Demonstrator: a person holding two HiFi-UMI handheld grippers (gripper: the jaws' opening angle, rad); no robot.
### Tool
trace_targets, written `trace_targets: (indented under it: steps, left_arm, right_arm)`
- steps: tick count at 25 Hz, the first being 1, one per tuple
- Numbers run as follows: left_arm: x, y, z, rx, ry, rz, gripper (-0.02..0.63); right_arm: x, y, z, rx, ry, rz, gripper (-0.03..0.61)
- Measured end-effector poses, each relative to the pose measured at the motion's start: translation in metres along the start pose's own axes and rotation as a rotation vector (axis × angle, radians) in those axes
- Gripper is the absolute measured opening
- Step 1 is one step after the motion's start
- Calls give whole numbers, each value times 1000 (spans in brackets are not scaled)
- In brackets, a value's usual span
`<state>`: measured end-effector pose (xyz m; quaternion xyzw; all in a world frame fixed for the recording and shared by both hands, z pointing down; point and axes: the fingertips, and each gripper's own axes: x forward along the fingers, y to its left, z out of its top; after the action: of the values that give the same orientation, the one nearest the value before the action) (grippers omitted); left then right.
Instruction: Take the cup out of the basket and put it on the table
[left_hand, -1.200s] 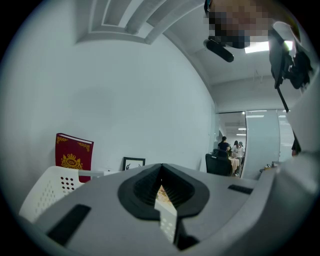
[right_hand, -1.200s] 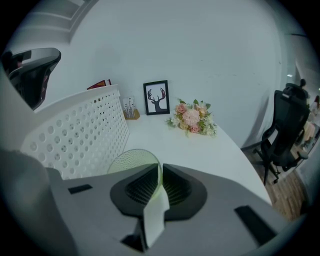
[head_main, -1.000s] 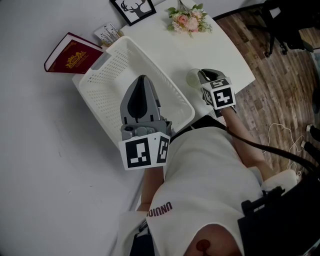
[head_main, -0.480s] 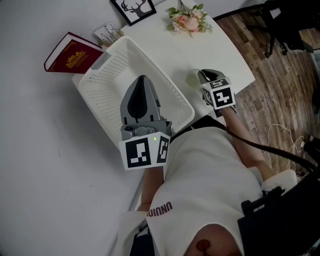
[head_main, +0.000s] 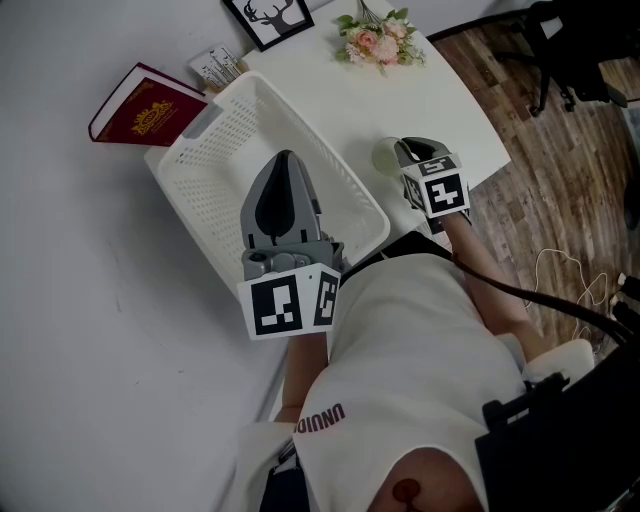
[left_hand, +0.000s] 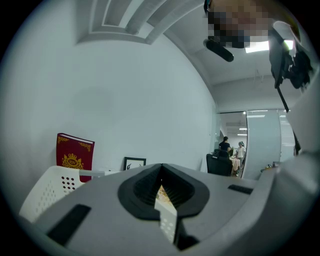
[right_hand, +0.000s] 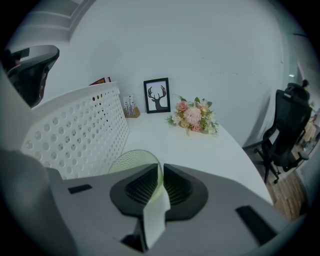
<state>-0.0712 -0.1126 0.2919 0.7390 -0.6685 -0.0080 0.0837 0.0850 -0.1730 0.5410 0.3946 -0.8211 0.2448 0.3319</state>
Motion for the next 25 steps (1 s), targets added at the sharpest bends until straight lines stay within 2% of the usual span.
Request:
trace_targets:
  steps: [13,25]
  left_arm:
    - [2,0,0,0,0,1,12]
    - [3,0,0,-1,-1,-4,12]
  right_arm:
    - [0,-2,6,-1,-9,4,46]
    - [-10,-2,23,-14,-75,-1,46]
